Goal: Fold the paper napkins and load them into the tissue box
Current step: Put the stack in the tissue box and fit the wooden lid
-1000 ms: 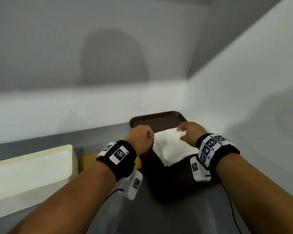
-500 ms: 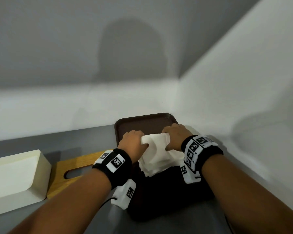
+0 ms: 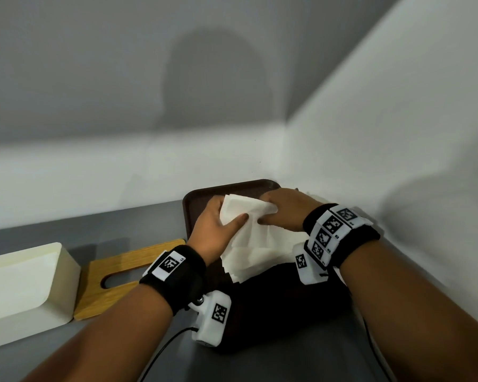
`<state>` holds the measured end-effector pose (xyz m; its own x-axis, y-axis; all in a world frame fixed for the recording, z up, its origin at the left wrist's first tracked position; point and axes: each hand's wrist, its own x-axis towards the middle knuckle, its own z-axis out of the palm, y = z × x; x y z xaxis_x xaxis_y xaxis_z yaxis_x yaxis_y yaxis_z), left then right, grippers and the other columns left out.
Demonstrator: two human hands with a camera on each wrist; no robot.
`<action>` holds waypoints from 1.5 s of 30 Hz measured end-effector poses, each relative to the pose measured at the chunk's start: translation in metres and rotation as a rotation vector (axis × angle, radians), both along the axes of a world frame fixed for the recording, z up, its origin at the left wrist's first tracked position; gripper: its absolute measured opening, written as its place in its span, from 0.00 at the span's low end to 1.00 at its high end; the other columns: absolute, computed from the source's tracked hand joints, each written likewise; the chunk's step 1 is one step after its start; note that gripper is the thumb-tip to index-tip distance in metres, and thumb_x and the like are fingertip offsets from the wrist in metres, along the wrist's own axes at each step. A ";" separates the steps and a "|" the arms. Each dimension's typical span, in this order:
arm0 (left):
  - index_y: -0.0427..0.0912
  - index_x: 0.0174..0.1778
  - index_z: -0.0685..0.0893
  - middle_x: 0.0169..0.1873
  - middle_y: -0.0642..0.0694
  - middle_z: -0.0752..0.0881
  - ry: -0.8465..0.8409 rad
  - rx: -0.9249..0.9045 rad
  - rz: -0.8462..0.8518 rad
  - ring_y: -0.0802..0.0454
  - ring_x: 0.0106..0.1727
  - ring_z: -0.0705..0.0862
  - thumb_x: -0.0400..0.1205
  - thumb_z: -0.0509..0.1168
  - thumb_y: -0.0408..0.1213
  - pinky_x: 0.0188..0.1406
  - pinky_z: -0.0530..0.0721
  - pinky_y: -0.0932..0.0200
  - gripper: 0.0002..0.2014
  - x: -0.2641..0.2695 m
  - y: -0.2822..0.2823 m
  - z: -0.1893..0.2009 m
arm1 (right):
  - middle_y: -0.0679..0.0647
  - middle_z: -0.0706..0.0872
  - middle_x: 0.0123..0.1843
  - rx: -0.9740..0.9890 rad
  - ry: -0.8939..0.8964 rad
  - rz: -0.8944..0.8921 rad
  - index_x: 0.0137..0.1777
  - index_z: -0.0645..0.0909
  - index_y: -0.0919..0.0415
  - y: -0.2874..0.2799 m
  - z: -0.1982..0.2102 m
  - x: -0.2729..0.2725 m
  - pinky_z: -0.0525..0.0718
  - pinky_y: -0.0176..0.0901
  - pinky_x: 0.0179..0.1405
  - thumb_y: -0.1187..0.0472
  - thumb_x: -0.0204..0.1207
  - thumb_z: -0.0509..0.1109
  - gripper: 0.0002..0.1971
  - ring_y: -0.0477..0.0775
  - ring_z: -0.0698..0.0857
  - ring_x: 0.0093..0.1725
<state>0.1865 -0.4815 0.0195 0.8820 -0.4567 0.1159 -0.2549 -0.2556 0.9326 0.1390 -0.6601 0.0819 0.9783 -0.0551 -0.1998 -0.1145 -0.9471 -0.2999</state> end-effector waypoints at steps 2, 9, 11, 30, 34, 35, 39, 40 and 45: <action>0.53 0.59 0.81 0.54 0.53 0.88 0.017 -0.026 -0.017 0.54 0.55 0.87 0.81 0.71 0.44 0.58 0.86 0.48 0.12 0.001 0.007 0.001 | 0.50 0.86 0.50 0.072 -0.010 -0.004 0.48 0.82 0.56 0.002 0.007 -0.002 0.79 0.44 0.49 0.50 0.75 0.73 0.10 0.53 0.83 0.52; 0.48 0.58 0.83 0.55 0.47 0.90 0.029 -0.145 0.127 0.50 0.56 0.88 0.83 0.69 0.39 0.61 0.86 0.42 0.09 0.015 0.073 0.031 | 0.52 0.86 0.52 0.185 0.033 -0.087 0.57 0.85 0.59 0.015 0.024 0.000 0.83 0.44 0.51 0.47 0.72 0.77 0.19 0.54 0.84 0.53; 0.47 0.58 0.84 0.55 0.46 0.90 0.026 -0.176 0.171 0.49 0.57 0.88 0.83 0.69 0.37 0.61 0.86 0.42 0.09 0.020 0.104 0.039 | 0.52 0.89 0.52 0.391 0.024 -0.143 0.61 0.85 0.55 0.027 0.020 0.005 0.85 0.41 0.48 0.52 0.71 0.79 0.19 0.53 0.87 0.50; 0.38 0.49 0.80 0.42 0.40 0.84 0.076 0.481 0.623 0.38 0.49 0.83 0.82 0.67 0.36 0.43 0.72 0.56 0.06 0.052 0.405 0.026 | 0.61 0.89 0.43 0.827 -0.021 -0.267 0.40 0.81 0.62 0.331 -0.052 0.091 0.90 0.56 0.43 0.65 0.71 0.79 0.08 0.61 0.88 0.39; 0.37 0.66 0.76 0.54 0.35 0.88 0.070 0.581 0.607 0.35 0.57 0.85 0.82 0.69 0.35 0.52 0.77 0.53 0.18 0.053 0.431 0.012 | 0.59 0.87 0.38 0.585 -0.073 -0.236 0.40 0.80 0.64 0.363 -0.057 0.090 0.85 0.49 0.39 0.59 0.67 0.80 0.12 0.58 0.84 0.36; 0.37 0.67 0.75 0.55 0.34 0.87 0.066 0.606 0.597 0.34 0.58 0.85 0.82 0.68 0.35 0.54 0.78 0.51 0.19 0.054 0.434 0.008 | 0.58 0.88 0.40 0.533 -0.082 -0.226 0.41 0.81 0.65 0.368 -0.057 0.089 0.82 0.46 0.38 0.57 0.67 0.80 0.13 0.57 0.85 0.37; 0.37 0.68 0.74 0.56 0.32 0.87 0.037 0.680 0.555 0.32 0.57 0.85 0.82 0.67 0.34 0.56 0.81 0.47 0.19 0.057 0.444 0.003 | 0.55 0.89 0.42 0.366 -0.069 -0.150 0.41 0.82 0.61 0.382 -0.053 0.086 0.83 0.47 0.43 0.56 0.67 0.80 0.12 0.57 0.87 0.44; 0.37 0.68 0.73 0.55 0.32 0.87 0.022 0.706 0.535 0.32 0.57 0.85 0.82 0.66 0.34 0.55 0.82 0.47 0.19 0.058 0.443 0.003 | 0.54 0.89 0.43 0.313 -0.051 -0.123 0.41 0.82 0.60 0.385 -0.050 0.085 0.83 0.46 0.42 0.55 0.68 0.79 0.11 0.57 0.87 0.44; 0.37 0.72 0.71 0.63 0.36 0.80 -0.080 0.896 0.477 0.36 0.64 0.78 0.81 0.68 0.34 0.56 0.80 0.46 0.24 0.057 0.439 0.005 | 0.56 0.80 0.62 0.190 -0.134 -0.115 0.67 0.72 0.57 0.398 -0.041 0.078 0.83 0.49 0.54 0.58 0.69 0.80 0.29 0.61 0.84 0.58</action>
<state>0.2431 -0.0420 0.0241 0.9996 -0.0070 -0.0291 0.0030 -0.9428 0.3332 0.2169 -0.2620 0.0406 0.9862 -0.1413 -0.0865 -0.1656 -0.8552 -0.4911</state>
